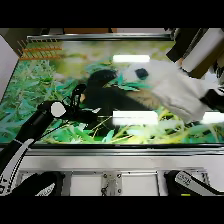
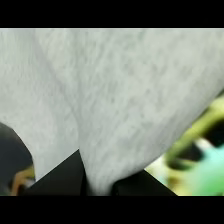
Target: Fold the clothes and pants, and hang the long-sleeved shirts on hangers.
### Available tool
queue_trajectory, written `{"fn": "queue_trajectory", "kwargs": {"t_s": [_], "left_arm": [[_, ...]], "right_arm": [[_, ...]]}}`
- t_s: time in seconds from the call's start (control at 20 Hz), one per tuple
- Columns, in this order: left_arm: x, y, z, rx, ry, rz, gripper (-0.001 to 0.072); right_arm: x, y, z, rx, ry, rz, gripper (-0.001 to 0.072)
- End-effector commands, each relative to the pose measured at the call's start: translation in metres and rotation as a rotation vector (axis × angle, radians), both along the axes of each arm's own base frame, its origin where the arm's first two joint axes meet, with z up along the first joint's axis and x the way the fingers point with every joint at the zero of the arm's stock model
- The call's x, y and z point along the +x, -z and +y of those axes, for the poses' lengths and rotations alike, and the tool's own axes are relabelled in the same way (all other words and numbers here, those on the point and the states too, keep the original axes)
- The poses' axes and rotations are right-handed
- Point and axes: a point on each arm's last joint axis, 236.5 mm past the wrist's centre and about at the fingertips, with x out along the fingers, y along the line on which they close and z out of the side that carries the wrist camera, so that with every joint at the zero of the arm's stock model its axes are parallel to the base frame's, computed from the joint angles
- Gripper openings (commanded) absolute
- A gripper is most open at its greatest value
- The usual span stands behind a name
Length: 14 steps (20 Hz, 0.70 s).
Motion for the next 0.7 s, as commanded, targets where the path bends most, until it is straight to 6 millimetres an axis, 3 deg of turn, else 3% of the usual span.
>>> {"fn": "queue_trajectory", "kwargs": {"t_s": [0.0, 0.2, 0.4, 0.45, 0.5, 0.55, 0.65], "left_arm": [[0.0, 0.0, 0.0, 0.001, 0.0, 0.001, 0.0025], [0.0, 0.0, 0.0, 0.001, 0.001, 0.001, 0.0025], [0.001, 0.001, 0.001, 0.002, -0.004, 0.001, 0.0025], [0.002, 0.001, 0.003, 0.002, -0.008, 0.001, 0.0025], [0.003, 0.001, 0.005, 0.002, -0.016, 0.001, 0.0025], [0.005, 0.001, 0.008, 0.002, -0.024, 0.002, 0.0025], [0.009, 0.001, 0.015, 0.002, -0.047, 0.004, 0.0025]], "right_arm": [[-0.082, 0.018, -0.079, 0.01, 0.294, 0.092, 0.0027], [-0.125, 0.055, -0.076, 0.08, 0.363, 0.192, 0.0027], [-0.157, 0.074, -0.073, 0.053, 0.379, 0.322, 0.0053], [-0.163, 0.075, -0.074, 0.044, 0.376, 0.343, 0.0191], [-0.171, 0.076, -0.076, 0.025, 0.374, 0.371, 0.047], [-0.179, 0.074, -0.08, -0.003, 0.371, 0.399, 0.0634], [-0.194, 0.059, -0.092, -0.086, 0.365, 0.448, 0.0635]]}}
